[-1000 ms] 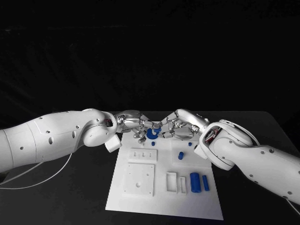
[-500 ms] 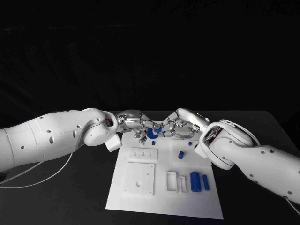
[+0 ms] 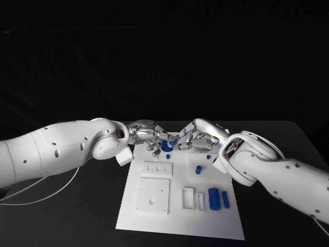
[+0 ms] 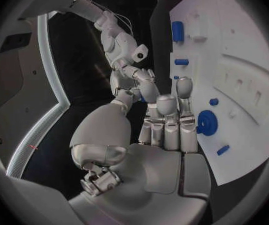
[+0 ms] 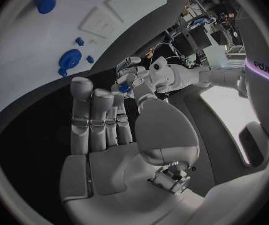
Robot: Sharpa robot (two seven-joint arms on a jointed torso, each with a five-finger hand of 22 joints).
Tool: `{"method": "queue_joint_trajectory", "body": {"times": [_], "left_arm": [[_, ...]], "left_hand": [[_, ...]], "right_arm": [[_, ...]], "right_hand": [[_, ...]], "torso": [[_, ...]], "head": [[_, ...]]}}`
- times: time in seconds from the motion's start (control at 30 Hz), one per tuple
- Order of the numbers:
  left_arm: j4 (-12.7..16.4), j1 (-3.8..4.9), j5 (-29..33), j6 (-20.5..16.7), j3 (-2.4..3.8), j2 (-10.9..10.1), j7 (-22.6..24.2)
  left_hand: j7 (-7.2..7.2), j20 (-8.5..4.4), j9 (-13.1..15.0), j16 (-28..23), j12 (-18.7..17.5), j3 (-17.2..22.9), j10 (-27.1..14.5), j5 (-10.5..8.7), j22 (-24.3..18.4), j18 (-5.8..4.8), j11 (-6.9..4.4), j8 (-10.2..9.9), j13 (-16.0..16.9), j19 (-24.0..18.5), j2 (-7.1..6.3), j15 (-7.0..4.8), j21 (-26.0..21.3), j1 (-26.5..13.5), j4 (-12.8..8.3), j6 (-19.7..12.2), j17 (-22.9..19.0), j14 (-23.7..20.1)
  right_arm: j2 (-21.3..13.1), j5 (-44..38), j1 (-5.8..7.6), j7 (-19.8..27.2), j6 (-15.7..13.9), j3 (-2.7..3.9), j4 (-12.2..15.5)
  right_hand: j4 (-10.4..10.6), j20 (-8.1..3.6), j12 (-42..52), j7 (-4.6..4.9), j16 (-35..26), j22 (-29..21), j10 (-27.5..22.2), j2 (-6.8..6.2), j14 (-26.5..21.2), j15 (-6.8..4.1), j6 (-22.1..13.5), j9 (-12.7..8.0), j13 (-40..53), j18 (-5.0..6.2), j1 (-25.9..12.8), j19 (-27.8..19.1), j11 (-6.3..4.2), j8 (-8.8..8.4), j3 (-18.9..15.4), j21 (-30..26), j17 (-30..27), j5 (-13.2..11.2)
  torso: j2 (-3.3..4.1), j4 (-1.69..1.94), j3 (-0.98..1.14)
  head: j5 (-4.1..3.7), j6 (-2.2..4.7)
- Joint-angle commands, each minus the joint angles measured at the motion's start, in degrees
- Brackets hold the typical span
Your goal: Assemble the parts on the task board
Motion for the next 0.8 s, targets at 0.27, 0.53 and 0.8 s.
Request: {"method": "queue_joint_trajectory", "body": {"times": [0.27, 0.53, 0.8], "left_arm": [[-0.26, 0.01, -1.38, -3.97, -0.07, 0.18, -1.07], [-0.3, 0.01, -1.73, -4.92, -0.09, 0.2, -1.45], [-0.32, 0.01, -1.82, -4.69, -0.11, 0.2, -1.77]], "left_hand": [[-2.25, -0.14, -0.09, 0.33, -0.19, 6.12, 0.27, 0.53, 1.0, -0.39, -0.34, -0.22, -0.07, 0.34, 0.14, -0.23, 0.18, 1.21, -5.75, 2.6, 0.25, 0.32], [-2.27, -0.17, -0.1, 0.37, -0.19, 6.15, 0.39, 0.62, 1.0, -0.4, -0.37, -0.21, -0.07, 0.4, 0.05, -0.26, 0.22, 1.23, -5.71, 2.68, 0.35, 0.44], [-2.27, -0.17, -0.1, 0.37, -0.19, 6.15, 0.39, 0.62, 1.0, -0.4, -0.37, -0.21, -0.07, 0.4, 0.05, -0.26, 0.22, 1.23, -5.71, 2.68, 0.35, 0.44]], "right_arm": [[0.28, -0.7, -0.02, 0.85, 1.02, -0.02, 0.75], [0.33, -1.36, -0.04, 0.34, 0.92, -0.07, 0.72], [0.39, -1.72, -0.06, 0.03, 0.72, -0.09, 0.55]], "right_hand": [[0.81, -0.57, 0.29, -0.2, 0.45, 3.5, 0.75, -0.16, 0.19, -0.35, 0.51, -0.13, 0.49, -0.42, -0.94, 2.64, -0.14, 0.15, -0.93, 0.86, 0.35, 0.77], [1.47, -0.58, 0.05, -0.23, 0.4, 3.49, 0.87, -0.18, 0.21, -0.36, 0.58, -0.19, 0.77, -0.4, -0.77, 2.59, -0.14, 0.15, -2.22, 1.06, 0.53, 0.75], [1.67, -0.58, 0.0, -0.25, 0.4, 3.47, 0.91, -0.21, 0.23, -0.36, 0.59, -0.19, 0.81, -0.37, -0.86, 2.59, -0.15, 0.14, -2.43, 1.06, 0.56, 0.73]], "torso": [[0.01, -0.01, -0.04], [0.0, 0.01, -0.01], [0.01, -0.04, 0.0]], "head": [[0.01, -0.12], [0.02, -0.2], [-0.01, -0.25]]}}
